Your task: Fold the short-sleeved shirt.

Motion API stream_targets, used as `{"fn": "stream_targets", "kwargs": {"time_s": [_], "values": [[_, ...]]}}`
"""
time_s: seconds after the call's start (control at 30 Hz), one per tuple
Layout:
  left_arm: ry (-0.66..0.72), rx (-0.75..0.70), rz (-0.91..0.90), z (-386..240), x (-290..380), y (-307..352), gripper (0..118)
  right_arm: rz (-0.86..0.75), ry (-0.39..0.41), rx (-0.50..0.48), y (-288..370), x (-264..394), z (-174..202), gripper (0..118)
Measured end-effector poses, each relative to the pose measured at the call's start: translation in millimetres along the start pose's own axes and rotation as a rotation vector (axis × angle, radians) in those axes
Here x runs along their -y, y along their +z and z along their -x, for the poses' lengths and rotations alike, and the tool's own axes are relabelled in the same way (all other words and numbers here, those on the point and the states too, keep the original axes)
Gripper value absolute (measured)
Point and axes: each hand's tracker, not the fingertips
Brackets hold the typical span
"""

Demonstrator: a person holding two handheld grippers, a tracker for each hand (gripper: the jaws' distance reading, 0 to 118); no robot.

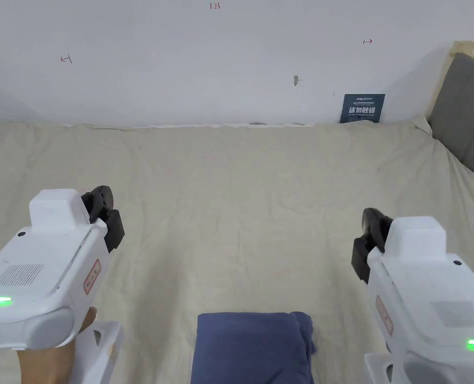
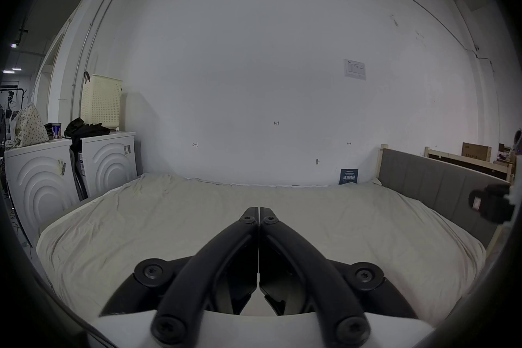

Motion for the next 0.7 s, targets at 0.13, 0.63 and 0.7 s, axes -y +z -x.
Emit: {"fn": "stream_targets", "kwargs": {"time_s": [0.13, 0.63, 0.7], "values": [[0.006, 0.003, 0.019, 4, 6, 1, 0, 0.095, -0.001, -0.052, -15, 40, 20, 2], [0.038, 0.016, 0.162, 13, 50, -1, 0, 0.583, 0.037, -0.148, -71, 217, 85, 2], [0.040, 0.024, 0.201, 12, 60, -4, 0, 0.580, 0.039, -0.141, -73, 229, 84, 2]]}}
